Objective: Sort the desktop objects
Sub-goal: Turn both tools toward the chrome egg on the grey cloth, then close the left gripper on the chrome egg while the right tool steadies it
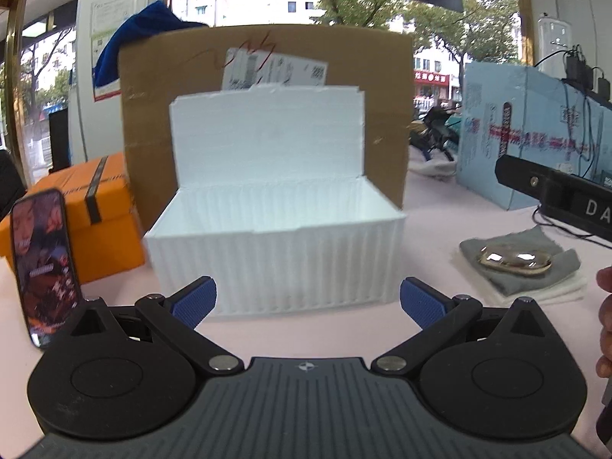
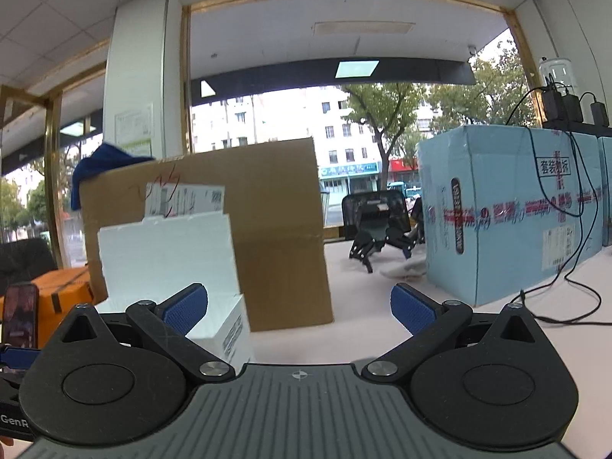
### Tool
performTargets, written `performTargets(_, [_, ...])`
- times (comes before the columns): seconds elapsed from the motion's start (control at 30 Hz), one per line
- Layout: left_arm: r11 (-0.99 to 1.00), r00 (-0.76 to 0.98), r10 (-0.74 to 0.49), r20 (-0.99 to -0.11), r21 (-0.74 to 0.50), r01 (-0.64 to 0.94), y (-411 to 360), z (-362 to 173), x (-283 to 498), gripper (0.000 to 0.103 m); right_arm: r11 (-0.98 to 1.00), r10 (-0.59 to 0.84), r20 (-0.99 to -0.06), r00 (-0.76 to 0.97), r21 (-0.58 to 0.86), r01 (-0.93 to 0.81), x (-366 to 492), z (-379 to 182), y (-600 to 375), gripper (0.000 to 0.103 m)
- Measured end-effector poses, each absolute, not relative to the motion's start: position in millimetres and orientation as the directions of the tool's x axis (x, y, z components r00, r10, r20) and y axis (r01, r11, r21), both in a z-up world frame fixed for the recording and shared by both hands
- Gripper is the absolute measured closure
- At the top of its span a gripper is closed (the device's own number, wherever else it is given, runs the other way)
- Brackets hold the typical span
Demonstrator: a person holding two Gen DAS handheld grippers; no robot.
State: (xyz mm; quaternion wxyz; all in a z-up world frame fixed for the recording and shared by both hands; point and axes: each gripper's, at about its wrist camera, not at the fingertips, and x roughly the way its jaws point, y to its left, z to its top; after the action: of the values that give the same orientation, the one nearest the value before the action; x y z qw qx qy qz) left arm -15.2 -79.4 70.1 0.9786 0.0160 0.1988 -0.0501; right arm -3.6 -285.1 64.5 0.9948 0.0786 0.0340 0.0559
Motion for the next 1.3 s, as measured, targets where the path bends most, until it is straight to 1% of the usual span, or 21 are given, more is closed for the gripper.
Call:
performTargets(0.1, [0.988, 0.923, -0.149, -0.354, -0.018, 0.152, -110, 93, -4, 0.000, 0.972, 0.052, -0.062, 0.997, 0.230, -0.036, 17, 72, -332, 0.000])
performTargets(0.13, [0.985, 0.918, -0.173, -0.356, -0.042, 0.169, -121, 101, 3, 0.000, 0.961, 0.028, -0.058, 0.998, 0.275, -0.011, 23, 71, -351, 0.000])
performTargets(0.2, [0.975, 0.901, -0.224, -0.372, -0.088, 0.206, -142, 113, 20, 0.000, 0.935, 0.005, -0.014, 1.000, 0.354, 0.000, 31, 64, -389, 0.000])
performTargets(0.23, [0.968, 0.887, -0.250, -0.388, -0.105, 0.227, -154, 117, 29, 0.000, 0.931, 0.004, 0.000, 1.000, 0.366, -0.004, 34, 60, -406, 0.000])
performTargets(0.37, [0.943, 0.839, -0.334, -0.429, -0.143, 0.302, -198, 120, 62, 0.000, 0.960, -0.044, -0.050, 0.998, 0.275, 0.056, 46, 54, -445, 0.000])
performTargets(0.43, [0.931, 0.819, -0.364, -0.443, -0.155, 0.330, -219, 119, 77, 0.000, 0.973, -0.049, -0.106, 0.993, 0.220, 0.072, 54, 51, -447, 0.000])
performTargets(0.5, [0.927, 0.803, -0.376, -0.463, -0.167, 0.337, -230, 114, 92, 0.000, 0.985, -0.034, -0.146, 0.989, 0.160, 0.058, 59, 48, -439, 0.000])
performTargets(0.6, [0.912, 0.769, -0.407, -0.493, -0.176, 0.370, -235, 101, 108, 0.000, 1.000, 0.022, -0.164, 0.986, -0.014, -0.025, 60, 37, -421, 0.000])
performTargets(0.67, [0.905, 0.750, -0.414, -0.516, -0.148, 0.398, -234, 93, 112, 0.000, 0.992, 0.053, -0.194, 0.979, -0.103, -0.075, 61, 32, -409, 0.000])
performTargets(0.77, [0.902, 0.730, -0.419, -0.539, -0.155, 0.404, -229, 88, 118, 0.000, 0.975, 0.154, -0.265, 0.952, -0.115, -0.190, 64, 27, -399, 0.000])
performTargets(0.9, [0.857, 0.623, -0.490, -0.610, -0.203, 0.474, -231, 76, 129, 0.000, 0.948, 0.269, -0.316, 0.910, -0.083, -0.308, 62, 25, -390, 0.000])
performTargets(0.97, [0.839, 0.593, -0.508, -0.625, -0.203, 0.505, -235, 70, 130, 0.000, 0.939, 0.295, -0.352, 0.888, -0.067, -0.338, 64, 23, -387, 0.004])
performTargets(1.0, [0.836, 0.589, -0.504, -0.631, -0.187, 0.516, -238, 68, 129, 0.000, 0.934, 0.309, -0.373, 0.875, -0.055, -0.353, 65, 22, -386, 0.008])
performTargets(1.03, [0.834, 0.588, -0.496, -0.638, -0.163, 0.527, -241, 66, 128, 0.000, 0.929, 0.321, -0.393, 0.862, -0.044, -0.367, 66, 22, -384, 0.016])
performTargets(1.07, [0.833, 0.586, -0.489, -0.646, -0.145, 0.534, -244, 64, 128, 0.000, 0.925, 0.333, -0.410, 0.849, -0.034, -0.379, 68, 21, -383, 0.022])
performTargets(1.1, [0.830, 0.579, -0.485, -0.655, -0.137, 0.541, -246, 61, 128, 0.001, 0.921, 0.341, -0.426, 0.838, -0.025, -0.388, 69, 19, -382, 0.031])
performTargets(1.13, [0.825, 0.565, -0.490, -0.664, -0.145, 0.546, -247, 59, 130, 0.001, 0.919, 0.346, -0.441, 0.828, -0.018, -0.393, 72, 17, -380, 0.037])
performTargets(1.23, [0.815, 0.510, -0.509, -0.693, -0.198, 0.544, -246, 50, 138, 0.007, 0.914, 0.359, -0.467, 0.808, 0.002, -0.405, 72, 12, -378, 0.038])
performTargets(1.3, [0.816, 0.490, -0.512, -0.706, -0.221, 0.535, -244, 46, 143, 0.016, 0.913, 0.362, -0.475, 0.802, 0.007, -0.407, 73, 12, -376, 0.038])
